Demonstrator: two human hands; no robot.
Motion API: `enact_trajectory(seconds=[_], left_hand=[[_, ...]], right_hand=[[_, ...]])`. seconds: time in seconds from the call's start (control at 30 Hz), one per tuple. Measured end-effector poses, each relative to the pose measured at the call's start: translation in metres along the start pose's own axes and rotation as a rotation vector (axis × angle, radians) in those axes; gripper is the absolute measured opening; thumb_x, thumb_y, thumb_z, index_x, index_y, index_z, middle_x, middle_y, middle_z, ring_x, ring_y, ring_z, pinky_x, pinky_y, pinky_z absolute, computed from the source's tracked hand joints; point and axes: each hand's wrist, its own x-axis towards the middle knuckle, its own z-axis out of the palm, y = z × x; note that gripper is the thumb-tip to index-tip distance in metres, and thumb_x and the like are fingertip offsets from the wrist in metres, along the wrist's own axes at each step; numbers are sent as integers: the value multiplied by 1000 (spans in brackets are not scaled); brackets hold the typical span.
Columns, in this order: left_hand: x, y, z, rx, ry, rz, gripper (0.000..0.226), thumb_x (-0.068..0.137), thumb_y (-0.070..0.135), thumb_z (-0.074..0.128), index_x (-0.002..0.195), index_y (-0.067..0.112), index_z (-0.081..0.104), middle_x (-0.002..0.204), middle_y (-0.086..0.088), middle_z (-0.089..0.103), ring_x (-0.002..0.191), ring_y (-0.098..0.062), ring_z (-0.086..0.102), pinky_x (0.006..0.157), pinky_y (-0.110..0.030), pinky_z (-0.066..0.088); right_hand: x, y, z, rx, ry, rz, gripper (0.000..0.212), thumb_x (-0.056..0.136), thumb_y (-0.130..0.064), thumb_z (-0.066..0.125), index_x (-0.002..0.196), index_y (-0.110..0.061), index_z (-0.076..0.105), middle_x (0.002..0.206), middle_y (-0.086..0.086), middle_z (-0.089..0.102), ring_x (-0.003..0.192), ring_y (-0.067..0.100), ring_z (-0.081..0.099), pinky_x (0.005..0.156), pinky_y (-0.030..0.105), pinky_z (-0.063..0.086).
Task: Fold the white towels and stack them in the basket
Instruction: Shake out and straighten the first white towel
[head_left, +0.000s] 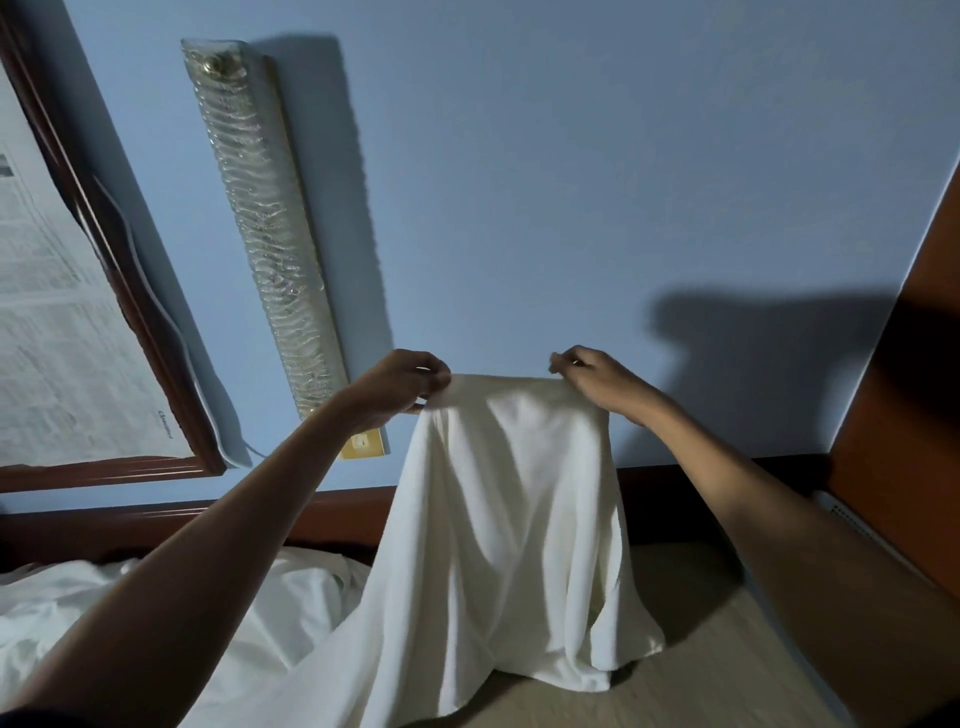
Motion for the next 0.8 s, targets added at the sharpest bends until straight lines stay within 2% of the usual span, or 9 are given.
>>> enact_trajectory(seconds=[0.07, 0.13, 0.2, 0.3, 0.37, 0.47, 0.57, 0.67, 0.8], left_hand=[[-2, 12, 5, -133, -47, 25, 14, 102, 7, 60, 90, 9, 66, 77, 0, 60, 71, -12, 56, 70, -25, 49], [-3, 24, 10, -208, -95, 64, 14, 102, 5, 58, 91, 7, 67, 78, -2, 62, 72, -11, 60, 71, -25, 52], [-2, 35, 11, -223, -137, 83, 14, 102, 4, 58, 91, 6, 67, 79, -2, 64, 73, -11, 63, 71, -25, 53], [0, 39, 7, -166, -130, 91, 11, 99, 4, 63, 91, 7, 70, 84, -3, 67, 80, -14, 63, 79, -31, 54], [-1, 33, 1, -108, -94, 74, 5, 97, 6, 67, 96, 7, 72, 90, -5, 69, 84, -15, 63, 82, -31, 53], [-4, 22, 3, -63, -136, 52, 16, 95, 6, 70, 110, 2, 73, 98, -9, 73, 89, -13, 68, 85, -27, 56], [-5, 18, 17, 49, -120, 77, 13, 91, 0, 71, 103, 1, 76, 92, -12, 75, 84, -11, 70, 79, -23, 58], [-3, 18, 24, 164, -40, 85, 11, 85, -1, 69, 92, -6, 75, 79, -13, 67, 76, -12, 63, 74, -22, 60], [1, 14, 20, 168, -20, 39, 18, 83, -1, 66, 88, -18, 66, 73, -12, 56, 75, -17, 56, 72, -24, 60]], right_hand=[[-9, -13, 9, -7, -140, -59, 40, 91, -69, 54, 108, -36, 69, 107, -9, 68, 101, 8, 64, 87, 26, 47], [-15, -23, 23, -22, -285, -121, 36, 84, -71, 62, 105, -44, 71, 109, -13, 71, 101, 4, 65, 89, 26, 49], [-17, -28, 36, 15, -373, -131, 28, 90, -58, 66, 107, -37, 74, 109, -13, 72, 105, 7, 66, 91, 28, 51], [-19, -28, 40, 218, -402, -121, 36, 97, -42, 65, 114, -12, 71, 110, 0, 73, 108, 14, 67, 103, 38, 53], [-22, -26, 33, 307, -388, -116, 32, 98, -42, 63, 101, -10, 68, 96, -2, 67, 96, 13, 65, 101, 39, 52], [-24, -29, 27, 351, -295, -112, 32, 100, -45, 60, 76, -24, 59, 80, -7, 58, 79, 14, 55, 79, 33, 47], [-21, -40, 26, 355, -229, -122, 33, 102, -36, 60, 75, -19, 51, 73, -6, 51, 69, 12, 48, 67, 27, 35], [-16, -51, 22, 313, -177, -158, 33, 100, -30, 62, 74, -17, 47, 72, -5, 42, 68, 12, 39, 65, 27, 29], [-12, -54, 6, 345, -88, -177, 31, 96, -31, 66, 73, -17, 50, 75, -2, 39, 72, 14, 36, 64, 28, 26]])
